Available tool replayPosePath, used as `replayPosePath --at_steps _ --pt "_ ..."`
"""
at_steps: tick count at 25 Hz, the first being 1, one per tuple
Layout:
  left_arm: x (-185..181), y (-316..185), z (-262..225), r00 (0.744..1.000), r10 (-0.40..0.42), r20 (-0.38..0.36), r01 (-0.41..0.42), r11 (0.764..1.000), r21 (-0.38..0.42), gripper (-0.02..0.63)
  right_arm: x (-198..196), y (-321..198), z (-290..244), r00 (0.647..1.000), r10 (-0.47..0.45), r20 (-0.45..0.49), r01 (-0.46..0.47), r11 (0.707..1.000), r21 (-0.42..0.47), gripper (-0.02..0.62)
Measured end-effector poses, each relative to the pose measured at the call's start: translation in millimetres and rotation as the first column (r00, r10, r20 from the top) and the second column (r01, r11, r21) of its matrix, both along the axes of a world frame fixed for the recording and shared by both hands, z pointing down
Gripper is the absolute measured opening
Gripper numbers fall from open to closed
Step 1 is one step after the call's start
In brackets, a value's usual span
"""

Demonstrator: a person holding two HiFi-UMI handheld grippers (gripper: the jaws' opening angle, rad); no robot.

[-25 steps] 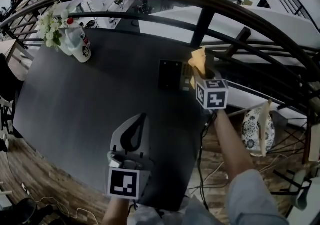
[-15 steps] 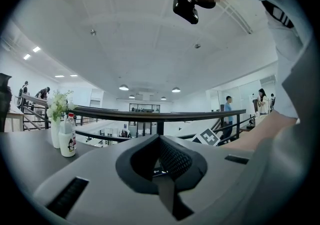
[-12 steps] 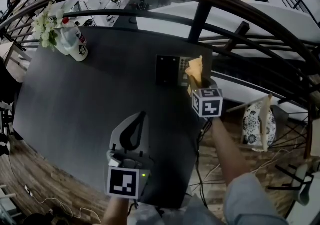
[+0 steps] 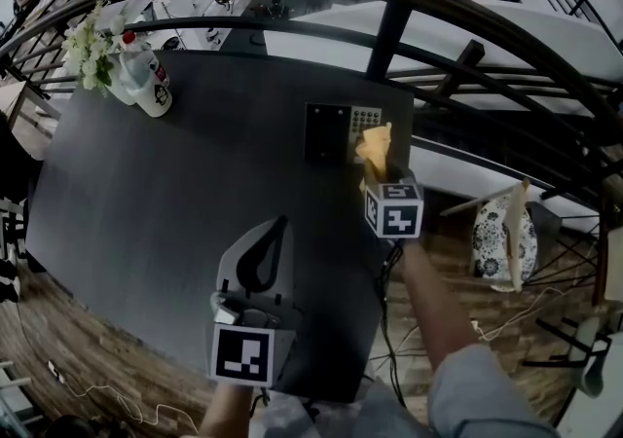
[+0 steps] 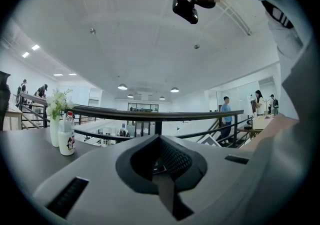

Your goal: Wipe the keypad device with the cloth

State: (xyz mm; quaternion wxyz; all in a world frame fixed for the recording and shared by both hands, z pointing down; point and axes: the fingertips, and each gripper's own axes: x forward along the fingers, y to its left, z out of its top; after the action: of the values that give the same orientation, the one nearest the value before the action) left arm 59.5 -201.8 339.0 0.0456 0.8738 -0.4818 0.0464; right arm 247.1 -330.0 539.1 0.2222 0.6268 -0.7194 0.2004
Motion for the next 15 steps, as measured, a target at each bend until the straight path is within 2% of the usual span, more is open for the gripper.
replayPosePath --at_steps 4,8,15 --pt "-2 5 -3 1.000 0.001 0.007 -0.001 1.000 0.013 0.006 -11 10 4 1.000 -0.008 0.015 0.009 1.000 -0.014 0.104" --pt "-5 11 -7 0.999 0.002 0.035 -0.004 0.999 0.034 0.006 -27 17 3 0.998 -0.056 0.006 0.056 0.998 -0.019 0.104" --pt "-14 20 -20 0.999 -0.024 0.022 0.023 0.999 0.047 0.006 -52 40 -19 0.991 -0.120 0.055 0.120 0.993 0.006 0.104"
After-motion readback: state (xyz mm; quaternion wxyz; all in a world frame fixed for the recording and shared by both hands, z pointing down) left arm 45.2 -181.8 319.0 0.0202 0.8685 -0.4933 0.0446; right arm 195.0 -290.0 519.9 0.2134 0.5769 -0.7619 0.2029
